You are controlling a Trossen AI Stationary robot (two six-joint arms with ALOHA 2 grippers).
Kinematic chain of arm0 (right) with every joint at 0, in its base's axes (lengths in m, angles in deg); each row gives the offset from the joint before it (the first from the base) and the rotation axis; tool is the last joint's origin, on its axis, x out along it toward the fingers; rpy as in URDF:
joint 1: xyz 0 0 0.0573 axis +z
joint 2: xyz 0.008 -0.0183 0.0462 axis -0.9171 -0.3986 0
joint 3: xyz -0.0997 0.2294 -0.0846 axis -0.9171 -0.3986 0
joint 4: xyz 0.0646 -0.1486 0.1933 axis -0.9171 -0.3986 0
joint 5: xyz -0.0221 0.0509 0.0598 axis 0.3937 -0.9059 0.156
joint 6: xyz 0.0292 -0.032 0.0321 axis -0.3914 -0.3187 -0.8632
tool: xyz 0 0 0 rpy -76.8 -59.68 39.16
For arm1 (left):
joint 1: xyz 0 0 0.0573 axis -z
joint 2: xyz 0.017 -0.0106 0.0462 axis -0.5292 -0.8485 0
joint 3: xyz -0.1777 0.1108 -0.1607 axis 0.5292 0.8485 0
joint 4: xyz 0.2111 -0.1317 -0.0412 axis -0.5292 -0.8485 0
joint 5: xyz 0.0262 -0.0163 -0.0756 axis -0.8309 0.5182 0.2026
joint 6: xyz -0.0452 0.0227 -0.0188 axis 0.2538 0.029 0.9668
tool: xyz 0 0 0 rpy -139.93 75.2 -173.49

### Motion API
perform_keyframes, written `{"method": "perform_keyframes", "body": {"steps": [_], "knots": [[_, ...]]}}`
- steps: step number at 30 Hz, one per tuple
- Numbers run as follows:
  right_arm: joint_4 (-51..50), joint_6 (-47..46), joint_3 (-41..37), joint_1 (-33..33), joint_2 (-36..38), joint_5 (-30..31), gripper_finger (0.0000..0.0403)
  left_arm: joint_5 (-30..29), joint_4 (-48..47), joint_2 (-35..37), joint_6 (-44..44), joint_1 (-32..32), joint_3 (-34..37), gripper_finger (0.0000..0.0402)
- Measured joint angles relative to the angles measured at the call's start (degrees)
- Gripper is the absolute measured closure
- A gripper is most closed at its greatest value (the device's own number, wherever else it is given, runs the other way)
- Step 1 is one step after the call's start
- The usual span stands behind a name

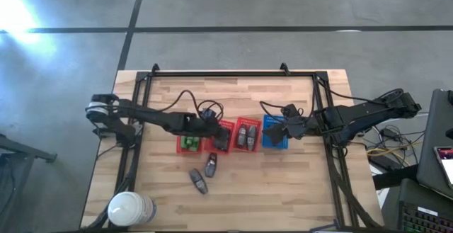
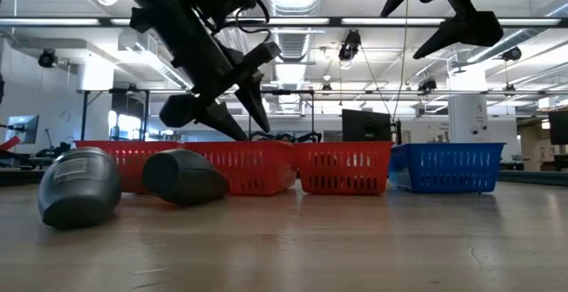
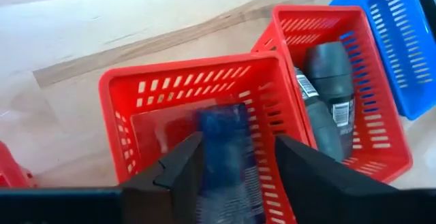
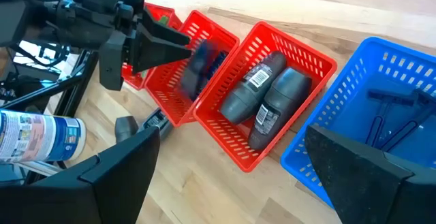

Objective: Pick & Place Travel size toiletries
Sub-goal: Put the shave cream into the middle red bin, then put the deodorant into the right red bin

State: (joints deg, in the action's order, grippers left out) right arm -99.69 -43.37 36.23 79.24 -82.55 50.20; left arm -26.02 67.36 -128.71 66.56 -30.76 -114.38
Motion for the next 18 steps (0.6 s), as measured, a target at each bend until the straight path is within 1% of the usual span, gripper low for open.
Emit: {"method": "perform_keyframes", "body": {"steps": [4,5,6,8,9,10,11,12,14,15,16,18], "knots": [[-0.1,0.1,-0.1,0.0,0.0,0.0,0.0039,1.2,-0.6,1.2,-3.1,0.0,0.0,0.0189],[-0.1,0.2,-0.1,0.0,0.0,0.0,0.0039,2.6,-0.6,1.8,-5.2,0.0,0.0,0.0184],[-0.1,0.2,-0.1,0.0,0.0,0.0,0.0039,5.2,-0.6,2.6,-8.6,0.0,0.0,0.0181],[-0.1,0.2,-0.1,0.0,0.0,0.0,0.0039,13.4,-0.7,4.5,-20.7,0.5,0.0,0.0178],[-0.1,0.2,-0.1,0.0,0.0,0.0,0.0039,19.2,-1.3,5.8,-28.0,1.6,0.0,0.0178],[0.0,0.2,-0.1,0.0,0.0,0.0,0.0039,25.1,-2.6,6.9,-35.5,3.2,0.0,0.0179],[0.0,0.2,-0.1,0.0,0.0,0.0,0.0039,29.8,-4.3,8.1,-42.0,5.4,0.0,0.0179],[0.0,0.2,-0.1,0.0,0.0,0.0,0.0039,32.1,-6.5,8.9,-47.9,8.0,0.0,0.018],[0.0,0.3,-0.2,0.0,0.0,0.0,0.0039,31.6,-11.5,10.0,-59.2,13.9,0.0,0.0179],[-0.1,0.4,-0.2,0.0,0.0,0.0,0.0039,29.7,-14.0,10.0,-64.4,16.7,0.0,0.0179],[0.0,0.5,-0.2,0.0,0.0,0.0,0.0039,26.8,-16.1,10.0,-69.2,19.6,0.0,0.0179],[0.0,0.5,-0.3,0.0,0.0,-0.1,0.0039,20.4,-19.1,9.2,-76.0,24.4,0.0,0.0179]]}}
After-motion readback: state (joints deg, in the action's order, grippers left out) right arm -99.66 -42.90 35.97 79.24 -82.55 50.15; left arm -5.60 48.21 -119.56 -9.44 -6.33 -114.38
